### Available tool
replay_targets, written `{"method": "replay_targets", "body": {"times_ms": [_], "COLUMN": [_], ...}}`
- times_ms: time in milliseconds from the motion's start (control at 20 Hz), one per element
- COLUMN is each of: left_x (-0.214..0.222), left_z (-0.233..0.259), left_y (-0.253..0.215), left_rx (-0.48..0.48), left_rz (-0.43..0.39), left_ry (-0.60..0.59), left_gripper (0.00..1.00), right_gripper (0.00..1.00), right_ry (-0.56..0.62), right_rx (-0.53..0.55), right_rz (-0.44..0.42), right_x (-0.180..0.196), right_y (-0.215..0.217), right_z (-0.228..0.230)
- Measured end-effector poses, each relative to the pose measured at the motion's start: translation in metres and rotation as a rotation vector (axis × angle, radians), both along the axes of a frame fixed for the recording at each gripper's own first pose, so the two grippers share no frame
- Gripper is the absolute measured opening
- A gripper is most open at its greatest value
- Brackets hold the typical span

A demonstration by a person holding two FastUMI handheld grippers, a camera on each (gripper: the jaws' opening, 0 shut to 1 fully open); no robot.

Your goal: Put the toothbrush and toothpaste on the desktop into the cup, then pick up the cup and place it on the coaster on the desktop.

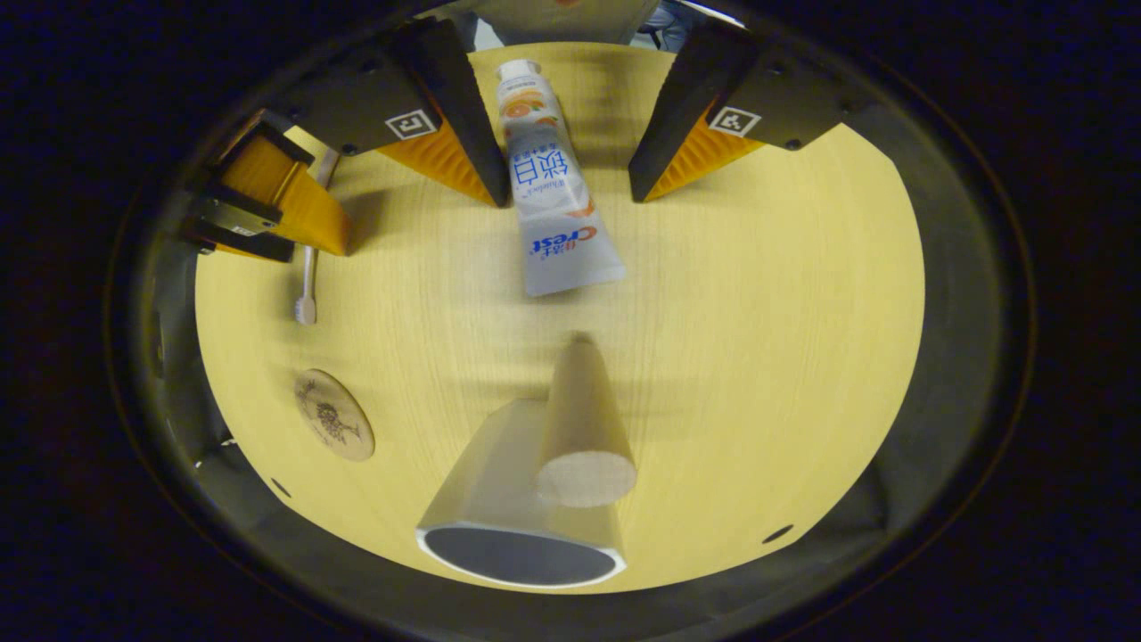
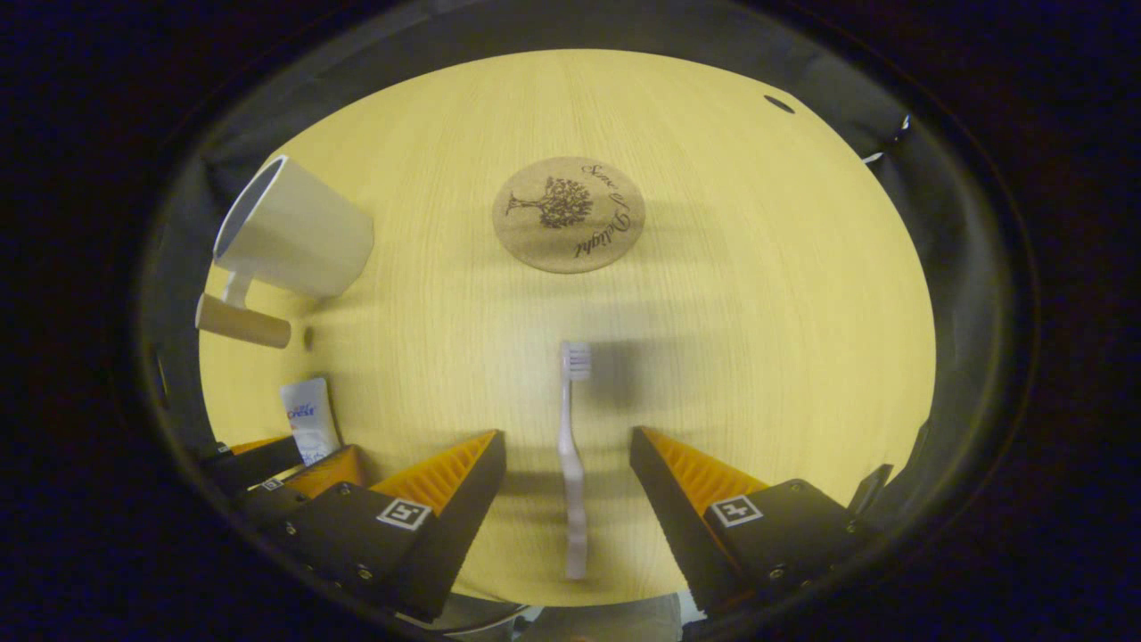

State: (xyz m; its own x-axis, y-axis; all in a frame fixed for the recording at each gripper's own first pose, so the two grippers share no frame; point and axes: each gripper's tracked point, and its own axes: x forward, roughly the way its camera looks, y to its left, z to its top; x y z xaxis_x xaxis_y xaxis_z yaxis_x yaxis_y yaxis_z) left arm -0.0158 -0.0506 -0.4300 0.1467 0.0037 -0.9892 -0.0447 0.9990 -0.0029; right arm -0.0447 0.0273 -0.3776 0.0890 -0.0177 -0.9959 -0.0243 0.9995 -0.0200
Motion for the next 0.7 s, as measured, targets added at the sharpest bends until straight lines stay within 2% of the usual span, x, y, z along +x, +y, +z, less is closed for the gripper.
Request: {"method": "replay_targets", "body": {"times_ms": [100, 150, 200, 250, 300, 350, 400, 450, 500, 550, 650, 700], "left_x": [0.001, 0.001, 0.002, 0.005, 0.003, 0.004, 0.004, 0.003, 0.004, 0.003, 0.001, 0.003], "left_z": [0.001, 0.0, 0.001, 0.003, 0.003, 0.003, 0.002, 0.004, 0.003, 0.001, 0.006, 0.005], "left_y": [-0.003, -0.005, -0.008, -0.009, -0.009, -0.01, -0.012, -0.011, -0.011, -0.012, -0.013, -0.014], "left_rx": [-0.006, -0.006, -0.007, -0.004, -0.003, -0.001, 0.0, 0.003, 0.002, -0.001, 0.001, 0.007], "left_rz": [-0.019, -0.033, -0.045, -0.047, -0.043, -0.033, -0.024, -0.015, -0.012, 0.007, 0.025, 0.012], "left_ry": [0.027, 0.038, 0.036, 0.029, 0.035, 0.029, 0.024, 0.023, 0.02, 0.02, 0.017, 0.006], "left_gripper": [0.92, 0.84, 0.81, 0.74, 0.63, 0.57, 0.53, 0.46, 0.43, 0.37, 0.22, 0.22], "right_gripper": [0.88, 0.82, 0.74, 0.71, 0.51, 0.31, 0.34, 0.31, 0.0, 0.04, 0.02, 0.02], "right_ry": [0.026, 0.039, 0.062, 0.074, 0.061, 0.09, 0.098, 0.055, 0.077, 0.085, 0.089, 0.09], "right_rx": [-0.005, -0.01, -0.005, -0.01, -0.009, -0.004, -0.002, -0.01, -0.005, 0.001, 0.008, 0.011], "right_rz": [0.005, -0.001, 0.008, 0.021, -0.009, -0.004, 0.01, -0.018, -0.021, 0.002, 0.014, 0.009], "right_x": [0.004, 0.005, 0.003, 0.004, 0.009, 0.005, 0.003, 0.011, 0.004, 0.006, 0.002, 0.004], "right_y": [-0.002, -0.003, -0.003, -0.006, -0.005, -0.005, -0.006, -0.009, -0.008, -0.008, -0.008, -0.008], "right_z": [0.003, 0.003, 0.003, 0.003, 0.002, 0.003, 0.004, 0.001, -0.002, -0.002, 0.003, 0.002]}}
